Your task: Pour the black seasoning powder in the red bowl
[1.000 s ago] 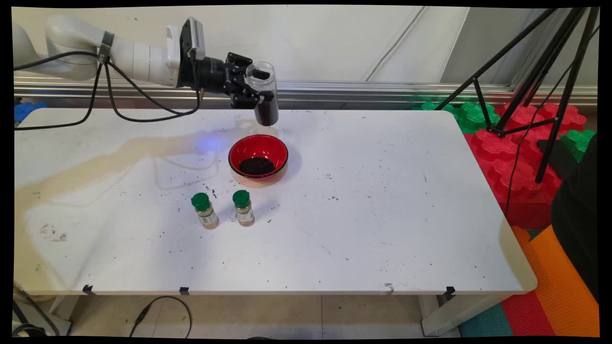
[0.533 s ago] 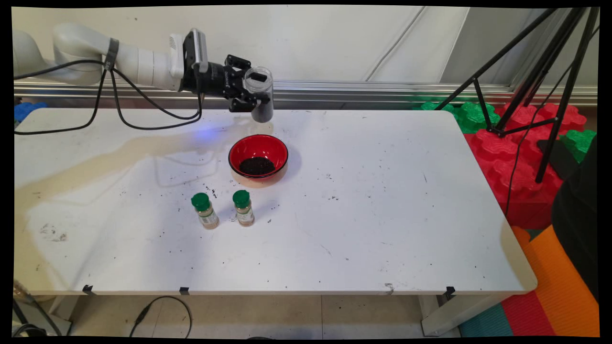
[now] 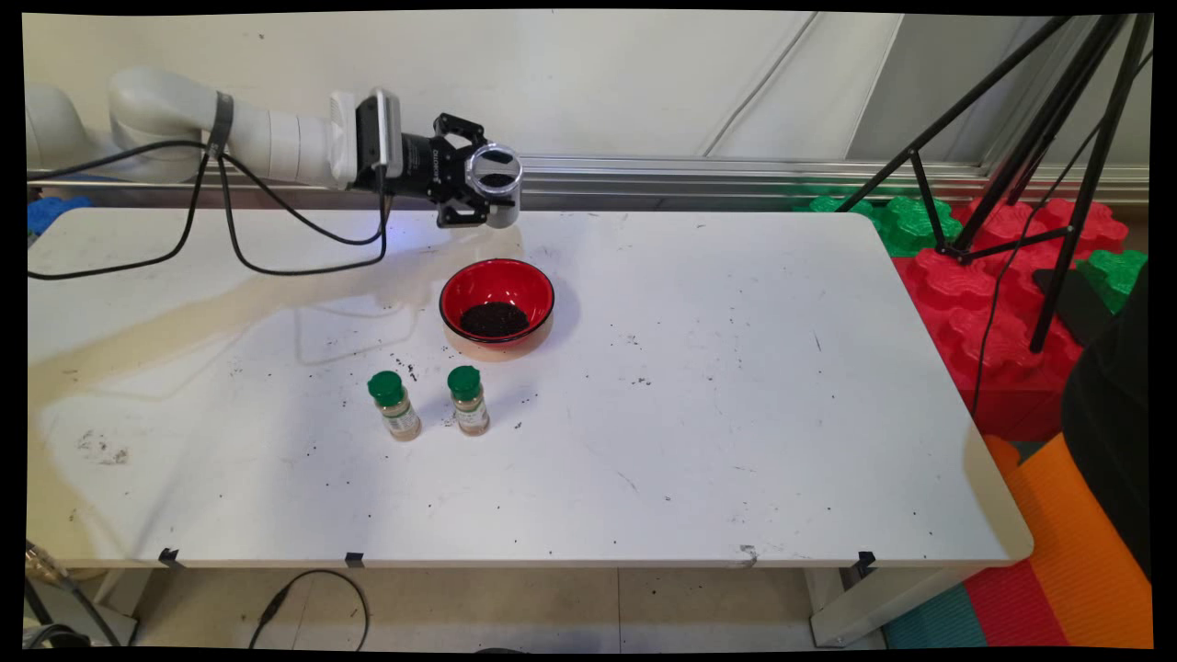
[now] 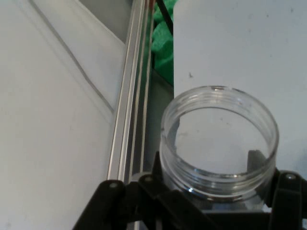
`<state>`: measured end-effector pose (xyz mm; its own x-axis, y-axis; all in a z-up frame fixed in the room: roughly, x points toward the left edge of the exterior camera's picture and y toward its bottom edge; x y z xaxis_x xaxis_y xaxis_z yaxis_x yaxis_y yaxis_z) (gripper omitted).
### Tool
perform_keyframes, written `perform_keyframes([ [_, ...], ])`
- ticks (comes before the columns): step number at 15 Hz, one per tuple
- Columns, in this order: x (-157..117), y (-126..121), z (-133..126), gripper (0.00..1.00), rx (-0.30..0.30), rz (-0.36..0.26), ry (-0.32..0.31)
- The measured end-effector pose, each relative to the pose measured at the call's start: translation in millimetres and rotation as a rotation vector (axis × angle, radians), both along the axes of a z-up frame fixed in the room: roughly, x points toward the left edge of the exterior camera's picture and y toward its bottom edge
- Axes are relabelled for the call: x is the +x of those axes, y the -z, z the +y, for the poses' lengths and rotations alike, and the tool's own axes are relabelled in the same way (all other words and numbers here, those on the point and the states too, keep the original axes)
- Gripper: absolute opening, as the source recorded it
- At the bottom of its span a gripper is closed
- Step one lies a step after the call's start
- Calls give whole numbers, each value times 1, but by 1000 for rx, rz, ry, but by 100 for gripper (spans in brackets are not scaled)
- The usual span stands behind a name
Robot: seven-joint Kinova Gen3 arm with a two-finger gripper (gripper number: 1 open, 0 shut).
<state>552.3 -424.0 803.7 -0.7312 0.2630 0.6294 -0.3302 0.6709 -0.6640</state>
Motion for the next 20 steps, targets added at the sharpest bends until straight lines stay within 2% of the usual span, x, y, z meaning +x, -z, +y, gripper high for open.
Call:
perform_keyframes([
  [9,0,13,13,0,-130,-184,78],
  [20,-1,22,32,0,-260,-355,156],
])
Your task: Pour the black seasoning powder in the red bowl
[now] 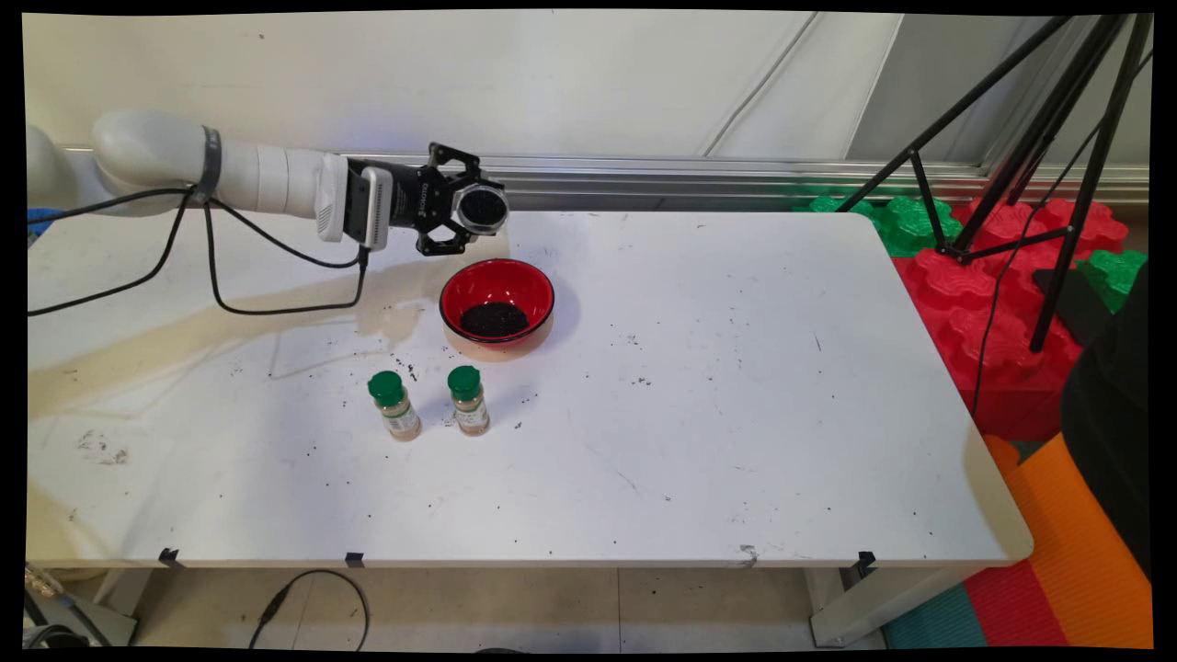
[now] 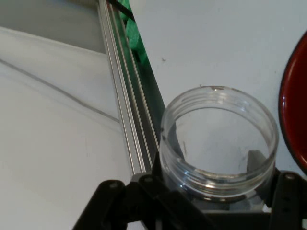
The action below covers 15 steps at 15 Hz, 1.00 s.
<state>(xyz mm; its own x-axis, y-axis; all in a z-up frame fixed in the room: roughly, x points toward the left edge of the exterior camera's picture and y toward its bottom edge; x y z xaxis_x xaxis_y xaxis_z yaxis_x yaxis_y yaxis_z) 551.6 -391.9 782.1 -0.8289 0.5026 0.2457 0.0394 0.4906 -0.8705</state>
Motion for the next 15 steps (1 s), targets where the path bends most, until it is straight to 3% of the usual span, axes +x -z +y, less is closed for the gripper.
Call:
perform_keyframes([
  [15,0,5,23,0,-176,-229,99],
])
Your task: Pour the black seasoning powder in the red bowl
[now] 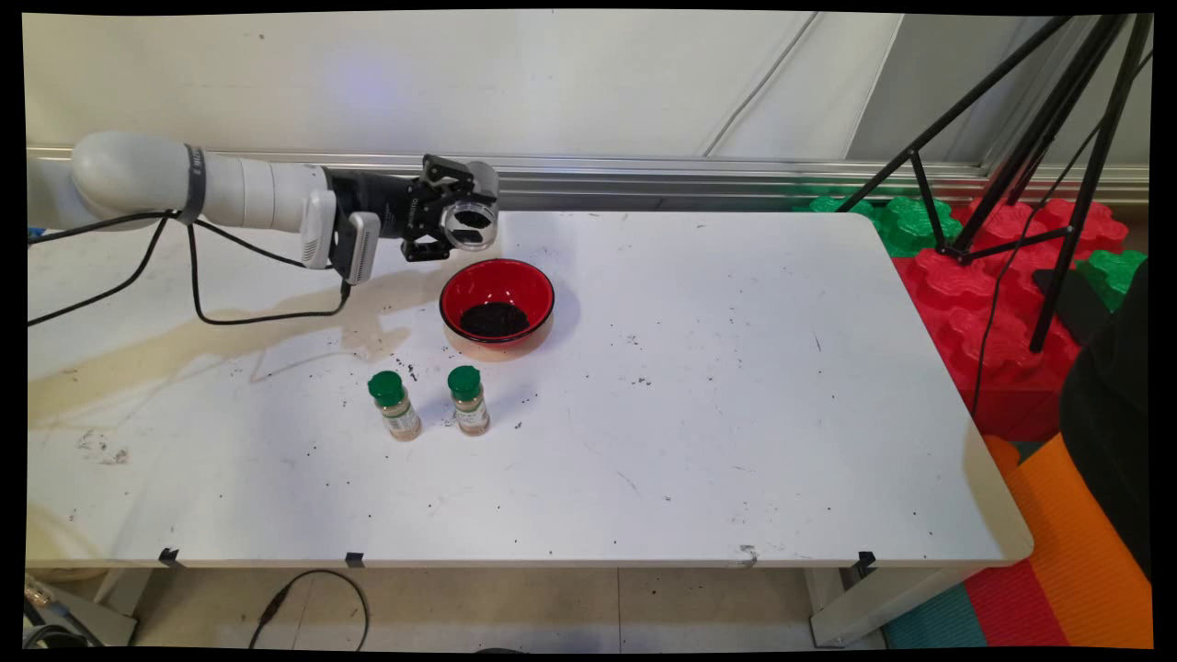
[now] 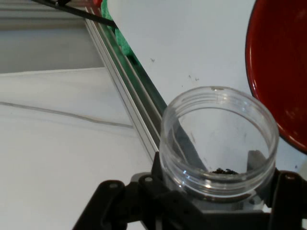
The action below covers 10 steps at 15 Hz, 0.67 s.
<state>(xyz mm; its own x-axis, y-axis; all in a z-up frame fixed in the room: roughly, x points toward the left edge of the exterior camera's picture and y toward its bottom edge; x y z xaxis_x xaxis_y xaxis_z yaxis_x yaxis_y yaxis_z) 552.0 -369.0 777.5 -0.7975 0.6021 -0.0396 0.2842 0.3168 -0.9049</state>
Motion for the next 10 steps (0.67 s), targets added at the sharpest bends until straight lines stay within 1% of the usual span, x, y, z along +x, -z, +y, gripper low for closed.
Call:
perform_keyframes([
  [10,-1,-2,5,0,-71,-109,37],
])
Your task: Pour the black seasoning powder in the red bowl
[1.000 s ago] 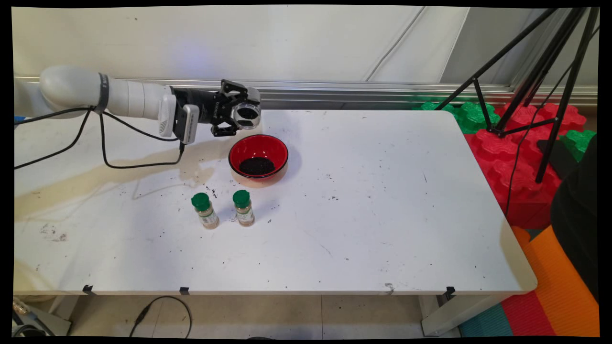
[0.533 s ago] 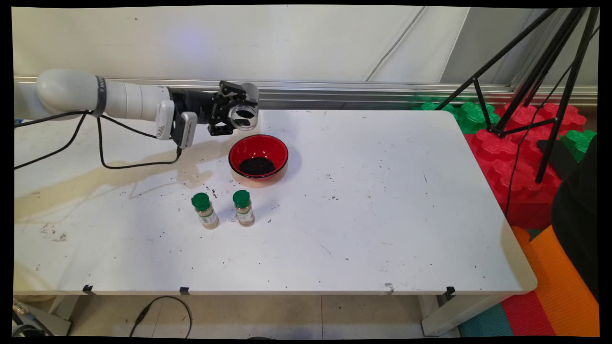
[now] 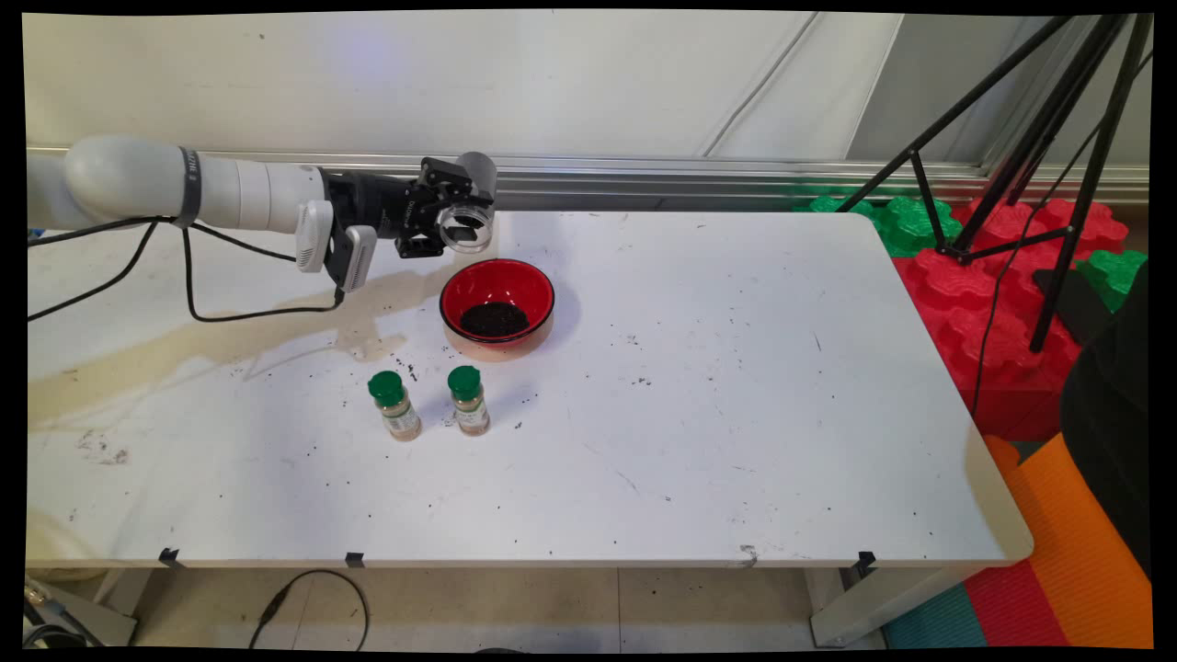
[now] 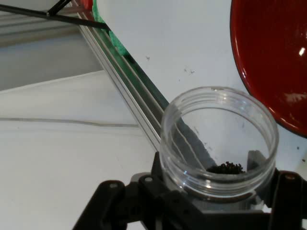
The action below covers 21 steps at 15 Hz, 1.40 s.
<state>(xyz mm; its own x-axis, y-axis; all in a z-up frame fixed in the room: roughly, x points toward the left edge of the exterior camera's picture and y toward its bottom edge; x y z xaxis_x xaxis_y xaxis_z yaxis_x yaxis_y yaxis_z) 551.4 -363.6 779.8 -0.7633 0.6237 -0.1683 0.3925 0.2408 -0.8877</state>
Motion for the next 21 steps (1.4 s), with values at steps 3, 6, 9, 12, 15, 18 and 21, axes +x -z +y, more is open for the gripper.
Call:
perform_keyframes([
  [3,-1,-1,1,0,-18,-27,8],
  [6,-2,-1,3,0,-45,-65,17],
  [9,-4,-2,3,0,-74,-103,27],
  [12,-7,-2,3,0,-103,-139,38],
  [15,-10,-3,3,0,-129,-168,48],
  [18,-14,-4,2,0,-158,-198,58],
  [21,-17,-6,2,0,-187,-227,69],
])
